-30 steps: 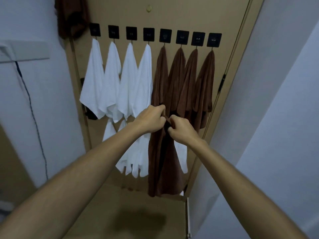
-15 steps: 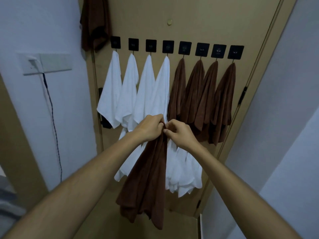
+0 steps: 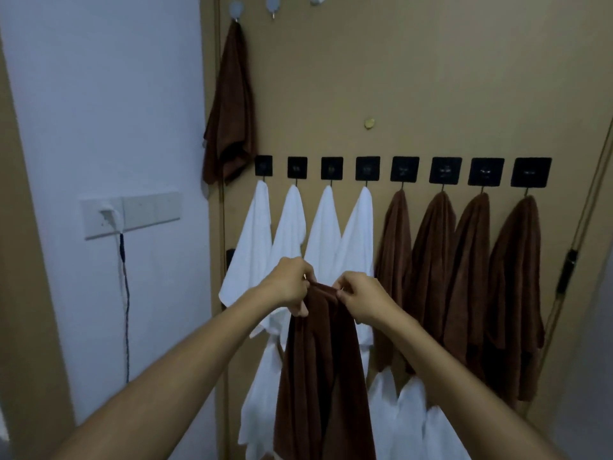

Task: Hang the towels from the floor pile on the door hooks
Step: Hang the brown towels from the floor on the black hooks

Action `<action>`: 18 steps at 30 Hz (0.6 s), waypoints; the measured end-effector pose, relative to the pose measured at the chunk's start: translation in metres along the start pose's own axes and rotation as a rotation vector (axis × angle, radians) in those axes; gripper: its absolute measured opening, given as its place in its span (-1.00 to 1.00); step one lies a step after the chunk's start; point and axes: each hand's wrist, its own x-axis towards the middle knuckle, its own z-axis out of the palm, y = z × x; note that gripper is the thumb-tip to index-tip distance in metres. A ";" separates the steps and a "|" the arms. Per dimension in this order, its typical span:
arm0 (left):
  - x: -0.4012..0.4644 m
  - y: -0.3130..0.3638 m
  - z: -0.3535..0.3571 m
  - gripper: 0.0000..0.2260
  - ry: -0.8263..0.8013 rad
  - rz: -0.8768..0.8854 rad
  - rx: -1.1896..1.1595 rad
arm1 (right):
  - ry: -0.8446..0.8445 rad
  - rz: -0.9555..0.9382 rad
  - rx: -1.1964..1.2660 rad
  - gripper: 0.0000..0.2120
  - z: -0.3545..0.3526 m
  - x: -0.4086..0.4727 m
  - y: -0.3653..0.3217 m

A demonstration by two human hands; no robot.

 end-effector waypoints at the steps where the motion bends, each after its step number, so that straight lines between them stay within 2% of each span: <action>1: 0.013 0.000 -0.005 -0.76 0.002 -0.007 -0.056 | 0.003 -0.012 -0.016 -0.85 -0.006 0.016 0.001; 4: 0.056 0.006 -0.020 -0.77 0.068 0.032 -0.067 | 0.045 -0.024 -0.023 -0.83 -0.026 0.062 0.003; 10: 0.146 0.018 -0.072 -0.76 0.326 0.203 0.199 | 0.129 -0.018 0.073 -0.77 -0.071 0.156 -0.011; 14: 0.195 0.018 -0.114 -0.83 0.514 0.279 0.229 | 0.289 -0.150 -0.013 -0.78 -0.095 0.215 -0.033; 18: 0.230 0.012 -0.160 -0.85 0.669 0.420 0.216 | 0.365 -0.321 -0.086 -0.78 -0.115 0.266 -0.062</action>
